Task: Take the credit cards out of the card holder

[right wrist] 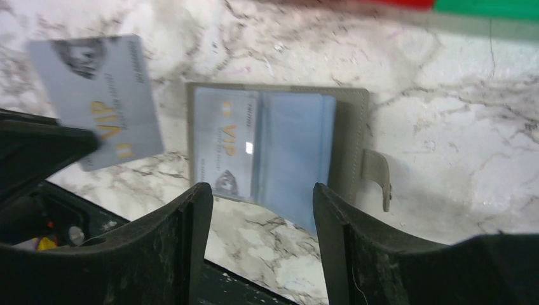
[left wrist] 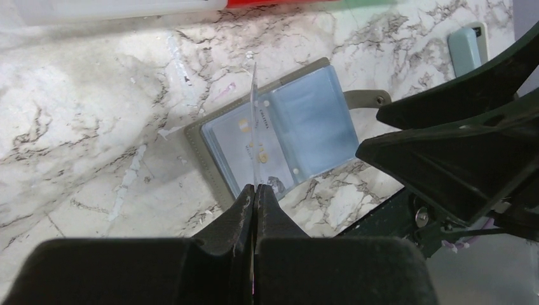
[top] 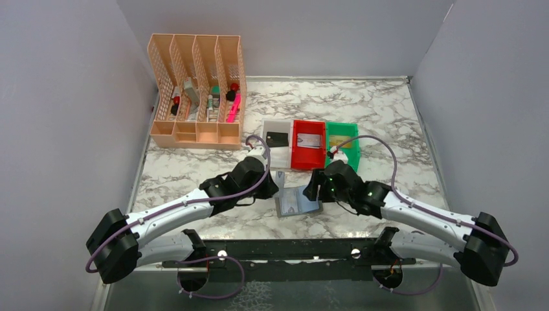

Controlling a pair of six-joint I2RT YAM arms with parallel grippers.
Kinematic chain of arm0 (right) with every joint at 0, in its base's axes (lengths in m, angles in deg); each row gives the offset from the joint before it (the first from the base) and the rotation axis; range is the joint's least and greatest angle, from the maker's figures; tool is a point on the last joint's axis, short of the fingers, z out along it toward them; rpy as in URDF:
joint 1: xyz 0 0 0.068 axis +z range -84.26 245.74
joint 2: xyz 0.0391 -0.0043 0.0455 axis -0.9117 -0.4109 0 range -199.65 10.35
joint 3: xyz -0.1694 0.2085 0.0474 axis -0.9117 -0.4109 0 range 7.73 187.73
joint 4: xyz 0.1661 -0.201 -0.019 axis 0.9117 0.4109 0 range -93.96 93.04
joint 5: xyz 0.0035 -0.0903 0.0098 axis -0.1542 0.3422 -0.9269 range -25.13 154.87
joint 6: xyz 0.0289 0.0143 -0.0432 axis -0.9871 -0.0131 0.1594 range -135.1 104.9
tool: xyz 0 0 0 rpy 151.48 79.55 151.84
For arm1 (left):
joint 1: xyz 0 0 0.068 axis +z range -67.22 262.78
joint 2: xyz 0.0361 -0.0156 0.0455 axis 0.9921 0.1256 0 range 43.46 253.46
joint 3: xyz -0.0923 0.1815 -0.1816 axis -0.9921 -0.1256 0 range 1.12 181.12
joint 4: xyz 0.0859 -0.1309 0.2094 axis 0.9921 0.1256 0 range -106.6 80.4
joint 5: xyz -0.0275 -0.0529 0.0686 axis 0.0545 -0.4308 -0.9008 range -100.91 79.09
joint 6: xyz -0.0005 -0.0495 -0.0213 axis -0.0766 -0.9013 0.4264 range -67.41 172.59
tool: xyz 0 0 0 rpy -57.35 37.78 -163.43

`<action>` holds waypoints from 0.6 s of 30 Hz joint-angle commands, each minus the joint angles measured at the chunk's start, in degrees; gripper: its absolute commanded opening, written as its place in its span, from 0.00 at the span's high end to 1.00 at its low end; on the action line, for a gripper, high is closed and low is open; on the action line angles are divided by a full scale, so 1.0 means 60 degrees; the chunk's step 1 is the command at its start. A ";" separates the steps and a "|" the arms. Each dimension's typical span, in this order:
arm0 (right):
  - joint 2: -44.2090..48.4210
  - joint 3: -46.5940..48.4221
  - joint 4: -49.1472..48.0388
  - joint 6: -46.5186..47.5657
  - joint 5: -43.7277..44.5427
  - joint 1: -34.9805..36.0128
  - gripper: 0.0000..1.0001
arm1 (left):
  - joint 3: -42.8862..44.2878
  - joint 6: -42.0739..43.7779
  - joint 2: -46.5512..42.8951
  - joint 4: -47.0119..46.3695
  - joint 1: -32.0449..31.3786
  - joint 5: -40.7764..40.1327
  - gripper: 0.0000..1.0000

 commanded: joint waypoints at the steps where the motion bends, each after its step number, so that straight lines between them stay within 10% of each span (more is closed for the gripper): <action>1: 0.1052 -0.0533 -0.1447 0.0578 0.0296 -0.0005 0.34 | 0.0245 0.0659 -0.0115 -0.0638 0.0393 0.0950 1.00; 10: 0.2057 -0.0844 -0.2590 0.1225 -0.0323 -0.0005 0.29 | -0.1072 0.0045 -0.0790 -0.3038 0.1622 0.3921 1.00; 18: 0.1011 -0.1219 -0.5080 0.0603 -0.4294 -0.0886 0.31 | -0.2014 -0.0955 -0.1017 -0.5083 0.1675 0.5271 1.00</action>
